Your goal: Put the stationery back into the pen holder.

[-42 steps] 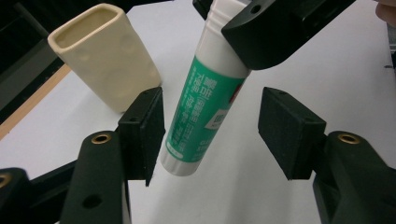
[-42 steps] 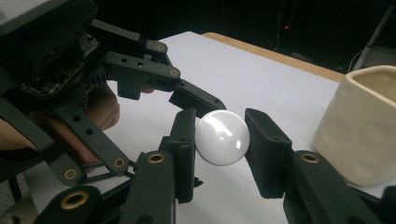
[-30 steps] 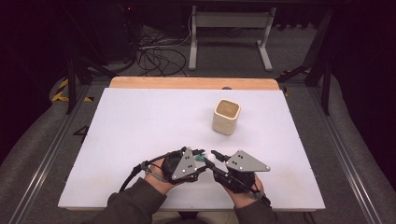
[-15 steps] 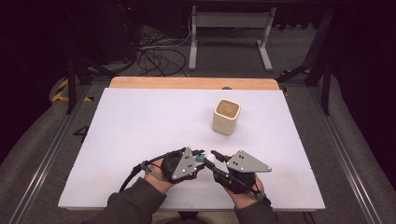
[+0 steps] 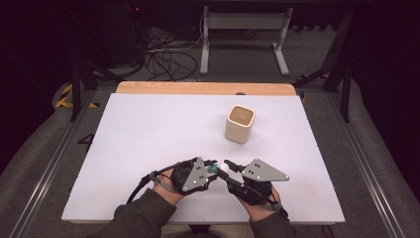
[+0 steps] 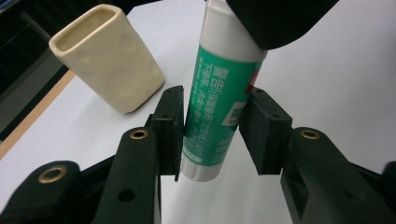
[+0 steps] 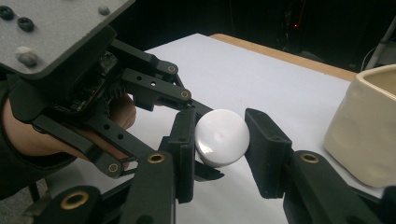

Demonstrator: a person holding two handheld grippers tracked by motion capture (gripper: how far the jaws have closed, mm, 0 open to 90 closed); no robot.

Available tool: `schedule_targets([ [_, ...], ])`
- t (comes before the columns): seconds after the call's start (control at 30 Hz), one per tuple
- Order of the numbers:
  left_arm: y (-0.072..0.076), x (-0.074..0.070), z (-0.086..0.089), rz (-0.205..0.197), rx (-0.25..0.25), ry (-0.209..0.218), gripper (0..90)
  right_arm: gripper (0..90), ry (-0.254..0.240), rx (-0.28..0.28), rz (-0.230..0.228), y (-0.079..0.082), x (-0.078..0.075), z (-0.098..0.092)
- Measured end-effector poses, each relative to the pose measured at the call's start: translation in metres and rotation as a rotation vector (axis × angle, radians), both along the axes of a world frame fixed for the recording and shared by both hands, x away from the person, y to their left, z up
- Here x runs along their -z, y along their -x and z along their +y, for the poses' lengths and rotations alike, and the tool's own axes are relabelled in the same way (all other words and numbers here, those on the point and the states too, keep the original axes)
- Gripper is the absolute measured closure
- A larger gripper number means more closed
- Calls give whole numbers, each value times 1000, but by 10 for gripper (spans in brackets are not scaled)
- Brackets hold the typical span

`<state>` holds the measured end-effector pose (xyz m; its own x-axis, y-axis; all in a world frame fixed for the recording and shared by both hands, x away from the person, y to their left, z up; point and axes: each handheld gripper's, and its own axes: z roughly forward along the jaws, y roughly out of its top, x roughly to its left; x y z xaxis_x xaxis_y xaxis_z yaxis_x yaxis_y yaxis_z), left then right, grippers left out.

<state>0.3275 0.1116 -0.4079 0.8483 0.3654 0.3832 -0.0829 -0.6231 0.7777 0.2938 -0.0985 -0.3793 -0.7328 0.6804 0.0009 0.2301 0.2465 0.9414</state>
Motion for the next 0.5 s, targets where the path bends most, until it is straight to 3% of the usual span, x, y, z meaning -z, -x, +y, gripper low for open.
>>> schedule_targets([
  [0.23, -2, 4, 1, -3, -10, -19, 614, 657, -19, 2, -2, 0, -3, -4],
  [0.5, 1, 5, -1, -52, 3, -42, 645, 657, -26, 0, 1, -1, -2, -5],
])
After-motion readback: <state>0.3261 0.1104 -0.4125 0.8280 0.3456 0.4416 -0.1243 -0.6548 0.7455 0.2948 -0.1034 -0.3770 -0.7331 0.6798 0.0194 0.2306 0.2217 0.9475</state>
